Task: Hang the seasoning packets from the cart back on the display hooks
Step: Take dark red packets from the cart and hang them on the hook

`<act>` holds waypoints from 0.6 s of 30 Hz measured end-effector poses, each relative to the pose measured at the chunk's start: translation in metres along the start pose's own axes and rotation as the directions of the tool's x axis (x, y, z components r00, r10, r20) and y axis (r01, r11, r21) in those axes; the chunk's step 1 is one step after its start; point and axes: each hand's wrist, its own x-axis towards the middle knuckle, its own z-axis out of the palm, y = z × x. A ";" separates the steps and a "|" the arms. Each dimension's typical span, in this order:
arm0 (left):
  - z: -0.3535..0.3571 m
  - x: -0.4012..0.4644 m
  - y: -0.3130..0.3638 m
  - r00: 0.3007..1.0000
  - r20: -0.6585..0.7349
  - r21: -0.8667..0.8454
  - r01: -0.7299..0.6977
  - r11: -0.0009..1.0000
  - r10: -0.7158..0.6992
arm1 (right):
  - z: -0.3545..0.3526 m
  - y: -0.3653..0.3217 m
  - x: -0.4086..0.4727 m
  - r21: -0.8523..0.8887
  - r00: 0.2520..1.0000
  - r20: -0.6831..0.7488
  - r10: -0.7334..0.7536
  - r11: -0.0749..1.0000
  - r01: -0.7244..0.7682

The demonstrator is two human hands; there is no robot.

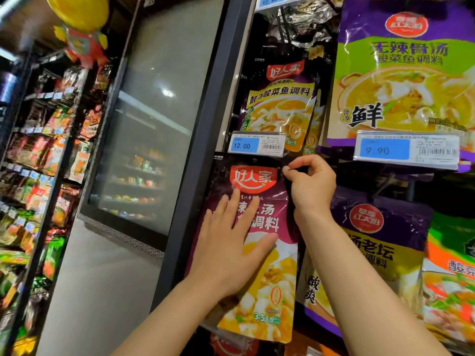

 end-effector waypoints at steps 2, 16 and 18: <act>0.006 0.002 -0.004 0.999 0.015 0.036 0.033 0.999 -0.033 | -0.001 0.002 0.000 -0.090 1.000 0.009 -0.018 0.996 0.019; 0.014 0.000 -0.005 0.999 -0.032 0.062 0.019 0.998 -0.017 | -0.035 0.011 -0.044 -0.491 0.840 0.468 -0.274 0.710 0.505; 0.009 -0.018 -0.012 0.999 -0.037 0.021 0.022 1.000 -0.021 | -0.044 0.012 -0.054 -0.560 0.768 0.509 -0.390 0.528 0.639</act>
